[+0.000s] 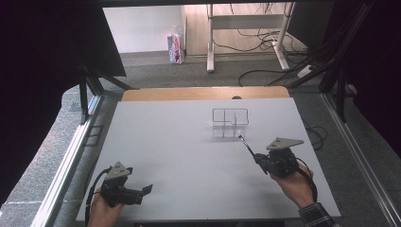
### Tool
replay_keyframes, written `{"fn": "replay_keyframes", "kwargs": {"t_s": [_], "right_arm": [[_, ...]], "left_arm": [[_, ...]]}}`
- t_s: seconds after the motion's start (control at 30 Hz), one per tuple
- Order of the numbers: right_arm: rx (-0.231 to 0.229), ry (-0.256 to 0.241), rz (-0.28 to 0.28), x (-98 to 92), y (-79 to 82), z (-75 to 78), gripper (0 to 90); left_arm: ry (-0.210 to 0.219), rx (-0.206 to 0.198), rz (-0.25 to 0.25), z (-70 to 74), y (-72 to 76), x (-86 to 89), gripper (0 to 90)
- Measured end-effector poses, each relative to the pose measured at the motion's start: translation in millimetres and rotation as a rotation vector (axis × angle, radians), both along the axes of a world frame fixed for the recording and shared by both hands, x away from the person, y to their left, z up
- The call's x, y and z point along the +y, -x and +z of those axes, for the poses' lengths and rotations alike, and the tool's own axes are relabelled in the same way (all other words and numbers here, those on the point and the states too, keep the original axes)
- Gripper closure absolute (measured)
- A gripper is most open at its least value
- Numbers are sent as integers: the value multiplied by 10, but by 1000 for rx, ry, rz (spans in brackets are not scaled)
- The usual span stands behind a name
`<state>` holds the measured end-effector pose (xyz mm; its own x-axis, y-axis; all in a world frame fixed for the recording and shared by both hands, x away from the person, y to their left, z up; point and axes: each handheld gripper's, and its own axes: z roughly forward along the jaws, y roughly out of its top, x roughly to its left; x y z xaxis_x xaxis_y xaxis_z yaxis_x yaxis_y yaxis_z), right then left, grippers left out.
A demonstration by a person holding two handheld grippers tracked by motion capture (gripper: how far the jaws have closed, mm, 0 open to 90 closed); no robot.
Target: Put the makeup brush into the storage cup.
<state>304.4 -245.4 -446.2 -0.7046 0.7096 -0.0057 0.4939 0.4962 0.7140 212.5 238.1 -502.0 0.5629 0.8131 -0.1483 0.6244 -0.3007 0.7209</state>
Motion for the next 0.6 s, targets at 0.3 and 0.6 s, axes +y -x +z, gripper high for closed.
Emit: {"fn": "replay_keyframes", "kwargs": {"t_s": [0.3,0.6], "right_arm": [[-50,-42,-15,-21,3,73,835],[-86,-100,-39,-45,-11,155,834]], "left_arm": [[-1,1,0,-2,-1,-2,0],[1,0,1,0,-1,-2,0]]}}
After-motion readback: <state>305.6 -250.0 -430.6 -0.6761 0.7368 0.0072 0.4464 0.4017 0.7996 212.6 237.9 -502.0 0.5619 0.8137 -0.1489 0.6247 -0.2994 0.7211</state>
